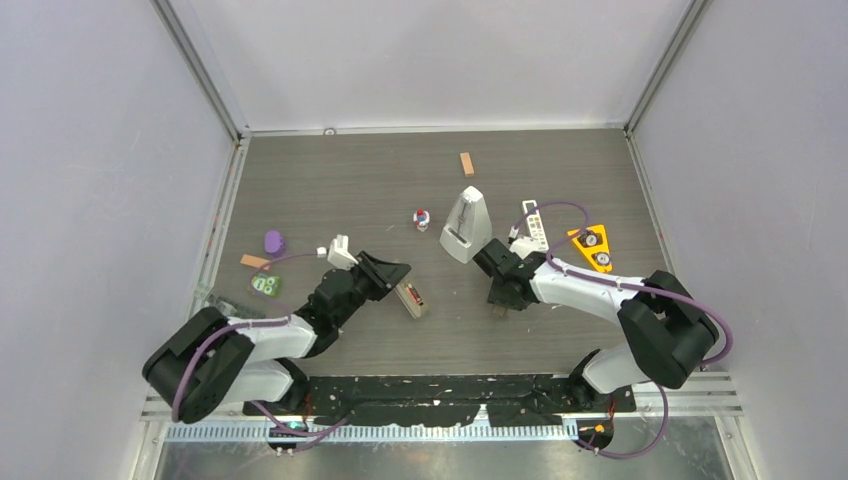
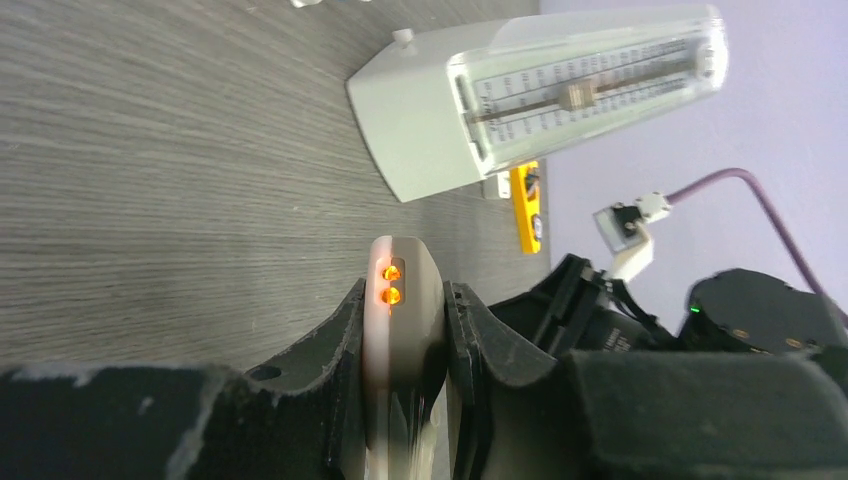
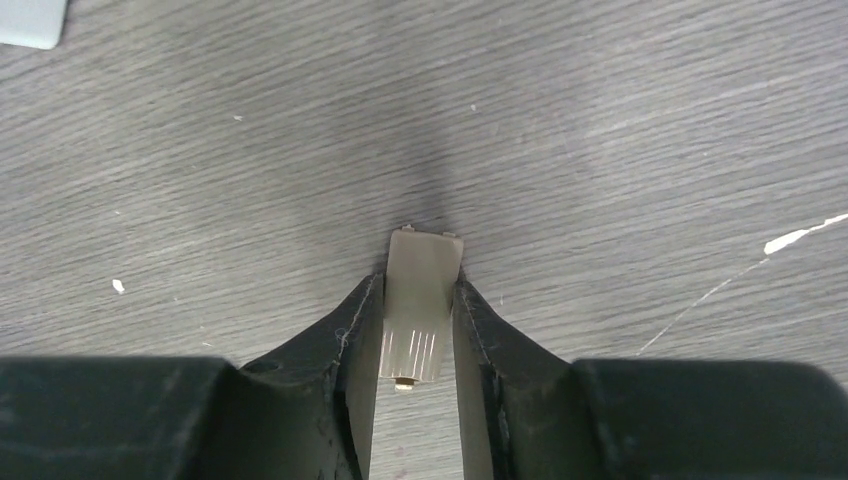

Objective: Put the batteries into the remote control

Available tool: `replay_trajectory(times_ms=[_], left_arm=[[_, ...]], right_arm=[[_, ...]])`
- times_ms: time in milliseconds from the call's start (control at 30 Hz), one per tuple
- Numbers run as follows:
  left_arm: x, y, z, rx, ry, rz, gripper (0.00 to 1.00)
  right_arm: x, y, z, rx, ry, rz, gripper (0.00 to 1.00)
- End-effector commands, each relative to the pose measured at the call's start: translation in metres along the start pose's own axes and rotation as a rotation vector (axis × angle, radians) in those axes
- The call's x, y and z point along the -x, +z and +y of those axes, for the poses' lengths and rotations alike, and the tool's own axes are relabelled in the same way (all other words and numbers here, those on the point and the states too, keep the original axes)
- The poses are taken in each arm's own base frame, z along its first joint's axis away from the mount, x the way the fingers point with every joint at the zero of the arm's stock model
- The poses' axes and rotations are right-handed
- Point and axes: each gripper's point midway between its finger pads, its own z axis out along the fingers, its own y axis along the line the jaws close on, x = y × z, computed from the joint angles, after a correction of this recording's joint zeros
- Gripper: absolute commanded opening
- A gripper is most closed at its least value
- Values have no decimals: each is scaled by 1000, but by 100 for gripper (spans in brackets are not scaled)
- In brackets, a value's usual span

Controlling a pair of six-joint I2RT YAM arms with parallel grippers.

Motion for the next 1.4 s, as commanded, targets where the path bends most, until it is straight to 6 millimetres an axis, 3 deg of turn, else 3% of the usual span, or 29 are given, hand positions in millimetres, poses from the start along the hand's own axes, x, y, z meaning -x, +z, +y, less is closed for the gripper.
replay_trajectory(times_ms=[0, 167, 267, 400, 567, 867, 1000, 1033, 1100, 1133, 1167, 1367], left_arm=[[20, 15, -12, -27, -13, -168, 0], [7, 19, 20, 43, 61, -156, 0], [5, 18, 23, 13, 69, -166, 1], [-8, 19, 35, 29, 64, -137, 21], [-6, 8, 51, 56, 14, -166, 49], [-9, -4, 69, 130, -15, -161, 78], [-10, -15, 90, 256, -20, -151, 85], [-6, -16, 85, 265, -12, -157, 86], [-10, -24, 103, 416, 45, -113, 88], [-4, -22, 94, 428, 52, -122, 89], [-5, -32, 107, 523, 88, -103, 90], [-5, -64, 128, 766, 116, -44, 94]], right_arm=[[6, 4, 8, 33, -58, -28, 25], [16, -9, 20, 94, -108, -69, 21], [12, -16, 30, 150, -151, -49, 19], [7, -23, 38, 207, -168, -34, 18], [5, -29, 45, 257, -175, -29, 17], [10, -44, 68, 364, -244, -36, 17], [10, -50, 77, 404, -269, -32, 17], [10, -51, 78, 409, -271, -33, 17], [11, -53, 82, 424, -277, -31, 17], [11, -54, 84, 429, -279, -31, 17], [10, -55, 86, 438, -284, -28, 17], [12, -60, 96, 482, -347, -42, 17]])
